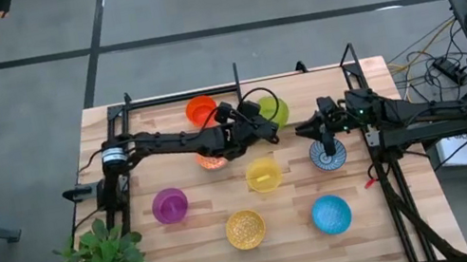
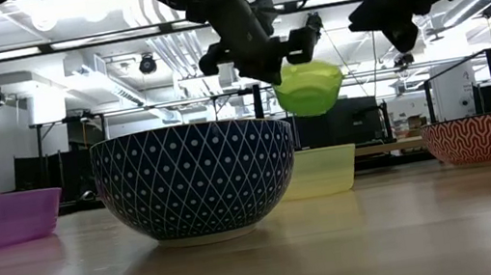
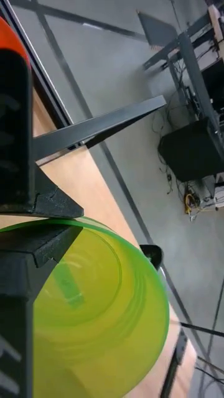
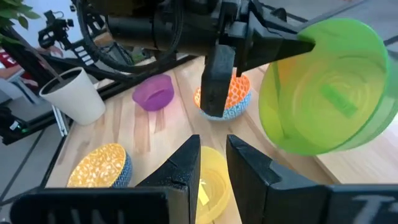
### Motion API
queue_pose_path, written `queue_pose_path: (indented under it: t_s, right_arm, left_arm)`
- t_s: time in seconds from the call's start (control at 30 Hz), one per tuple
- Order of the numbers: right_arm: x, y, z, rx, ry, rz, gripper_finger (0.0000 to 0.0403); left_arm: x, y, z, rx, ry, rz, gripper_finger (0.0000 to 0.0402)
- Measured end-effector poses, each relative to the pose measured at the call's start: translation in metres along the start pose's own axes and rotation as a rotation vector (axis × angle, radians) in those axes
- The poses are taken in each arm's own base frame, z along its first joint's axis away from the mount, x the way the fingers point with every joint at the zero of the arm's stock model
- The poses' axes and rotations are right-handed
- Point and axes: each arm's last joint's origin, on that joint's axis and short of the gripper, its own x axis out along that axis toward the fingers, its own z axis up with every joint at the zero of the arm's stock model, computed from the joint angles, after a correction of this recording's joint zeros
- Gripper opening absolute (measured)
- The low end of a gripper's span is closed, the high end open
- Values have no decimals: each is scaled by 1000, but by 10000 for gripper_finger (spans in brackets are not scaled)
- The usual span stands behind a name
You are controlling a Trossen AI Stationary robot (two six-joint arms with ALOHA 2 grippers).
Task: Place and stack bowls onto a shelf
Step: Put the green bowl on the shelf
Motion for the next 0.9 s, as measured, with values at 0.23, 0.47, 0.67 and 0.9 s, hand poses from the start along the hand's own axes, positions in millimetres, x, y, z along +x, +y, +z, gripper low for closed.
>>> queue_pose_path:
  t_s: [0.23,0.47,0.67,0.9]
  right_arm:
    - [0,0,-1,-21,13,-4,68]
    - [0,-1,-2,-37,20,-6,68]
    - [0,-1,-2,-48,20,-6,68]
    - [0,-1,-2,-62,20,-6,68]
  left_arm:
    - [4,-1,0,-36,-11,6,0]
    - [14,-6,-11,-38,-13,26,0]
    - [20,-10,-19,-42,-18,48,0]
    - [29,-13,-29,-42,-23,65,0]
